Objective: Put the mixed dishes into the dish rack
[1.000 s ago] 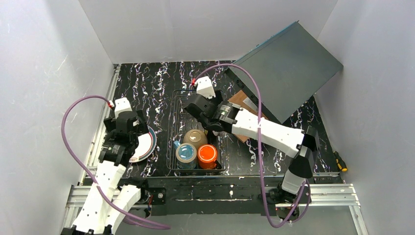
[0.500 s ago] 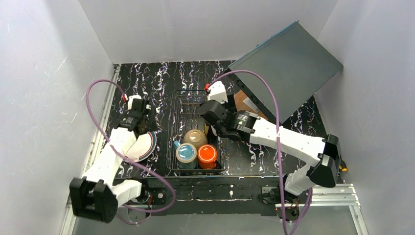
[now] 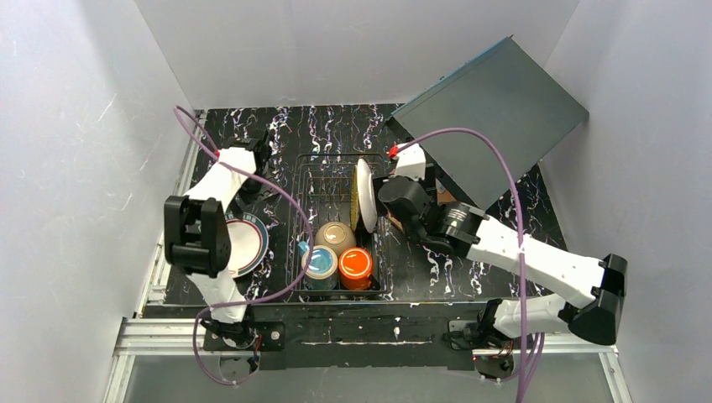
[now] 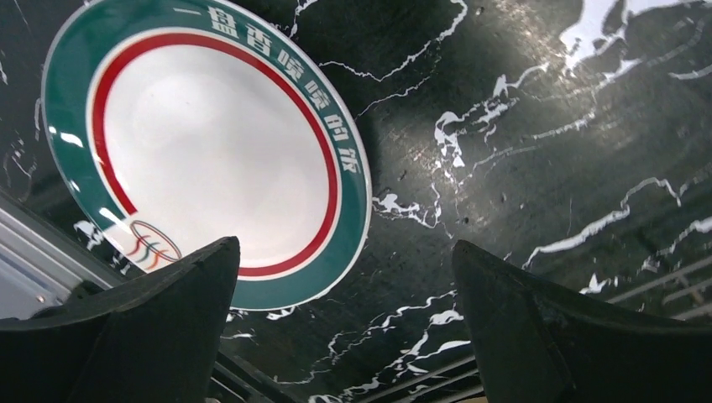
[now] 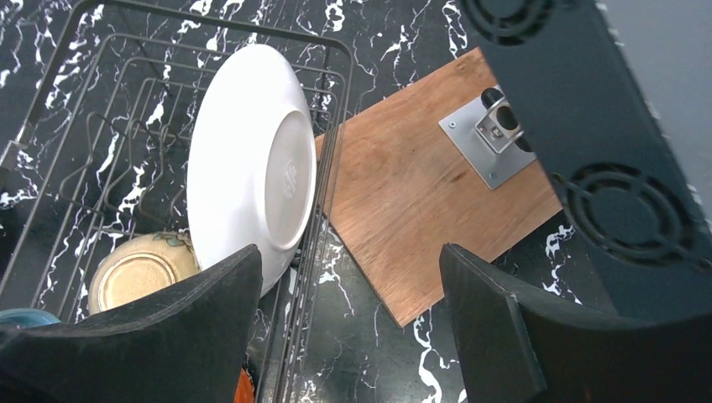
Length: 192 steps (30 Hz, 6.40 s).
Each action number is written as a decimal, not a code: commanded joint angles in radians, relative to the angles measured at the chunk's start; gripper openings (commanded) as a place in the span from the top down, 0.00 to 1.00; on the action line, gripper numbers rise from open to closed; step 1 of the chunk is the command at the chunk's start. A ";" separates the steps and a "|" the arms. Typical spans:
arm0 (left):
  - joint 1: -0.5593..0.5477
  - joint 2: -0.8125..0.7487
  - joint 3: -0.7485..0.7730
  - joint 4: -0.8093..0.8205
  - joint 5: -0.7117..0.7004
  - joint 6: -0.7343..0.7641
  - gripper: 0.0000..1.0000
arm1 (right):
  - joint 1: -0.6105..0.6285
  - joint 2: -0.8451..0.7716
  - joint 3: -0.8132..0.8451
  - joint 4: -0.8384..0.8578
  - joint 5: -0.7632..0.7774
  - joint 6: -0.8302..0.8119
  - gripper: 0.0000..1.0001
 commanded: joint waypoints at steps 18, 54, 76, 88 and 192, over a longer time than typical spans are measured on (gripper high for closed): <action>0.057 0.338 0.142 -0.137 -0.037 -0.136 0.38 | -0.072 -0.169 -0.146 0.131 -0.076 -0.014 0.12; 0.080 -0.670 -0.045 -0.090 0.032 0.014 1.00 | -0.046 0.009 0.055 0.098 -0.510 -0.038 0.10; 0.080 -0.672 0.199 -0.058 0.409 -0.186 1.00 | 0.193 0.174 0.236 0.318 -0.497 -0.210 0.10; 0.080 -0.663 0.218 -0.030 0.545 -0.231 1.00 | 0.244 0.293 0.284 0.433 -0.471 -0.332 0.09; 0.025 -1.162 -0.009 -0.063 0.032 0.249 0.03 | 0.095 0.701 0.686 -0.219 0.331 0.089 0.99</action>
